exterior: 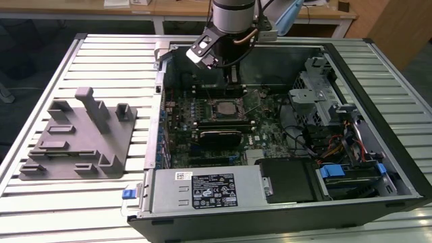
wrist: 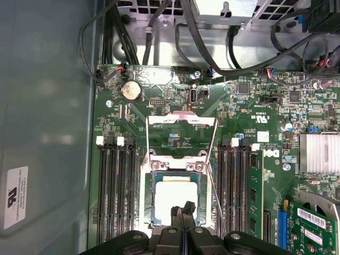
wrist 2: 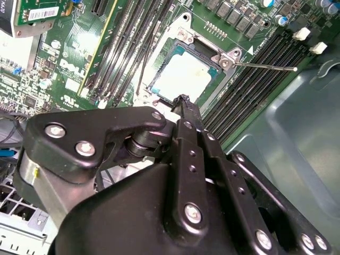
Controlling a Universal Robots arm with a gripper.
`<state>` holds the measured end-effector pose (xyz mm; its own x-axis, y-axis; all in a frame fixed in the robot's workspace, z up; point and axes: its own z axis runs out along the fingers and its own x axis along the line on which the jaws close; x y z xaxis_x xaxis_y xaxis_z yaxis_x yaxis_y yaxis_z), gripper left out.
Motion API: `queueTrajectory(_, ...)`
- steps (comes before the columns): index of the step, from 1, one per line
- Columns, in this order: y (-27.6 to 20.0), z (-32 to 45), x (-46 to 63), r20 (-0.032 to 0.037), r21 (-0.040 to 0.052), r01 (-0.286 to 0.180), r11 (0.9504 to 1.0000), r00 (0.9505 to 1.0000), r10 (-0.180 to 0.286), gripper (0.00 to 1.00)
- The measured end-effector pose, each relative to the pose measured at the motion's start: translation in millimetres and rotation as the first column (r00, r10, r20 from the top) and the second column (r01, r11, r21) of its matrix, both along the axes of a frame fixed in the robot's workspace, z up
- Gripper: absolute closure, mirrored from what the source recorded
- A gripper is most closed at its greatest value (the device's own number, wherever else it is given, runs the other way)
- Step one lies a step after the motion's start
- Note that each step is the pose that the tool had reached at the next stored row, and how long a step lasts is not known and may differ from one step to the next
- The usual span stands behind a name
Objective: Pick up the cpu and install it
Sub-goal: 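Close the cpu cover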
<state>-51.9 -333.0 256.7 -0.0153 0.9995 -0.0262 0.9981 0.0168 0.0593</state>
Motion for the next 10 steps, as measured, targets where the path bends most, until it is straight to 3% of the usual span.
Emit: queueTrajectory(10, 0.0, 9.2, 0.0, -0.0001, 0.0, 0.0, 1.0, 1.0, 0.0, 0.89)
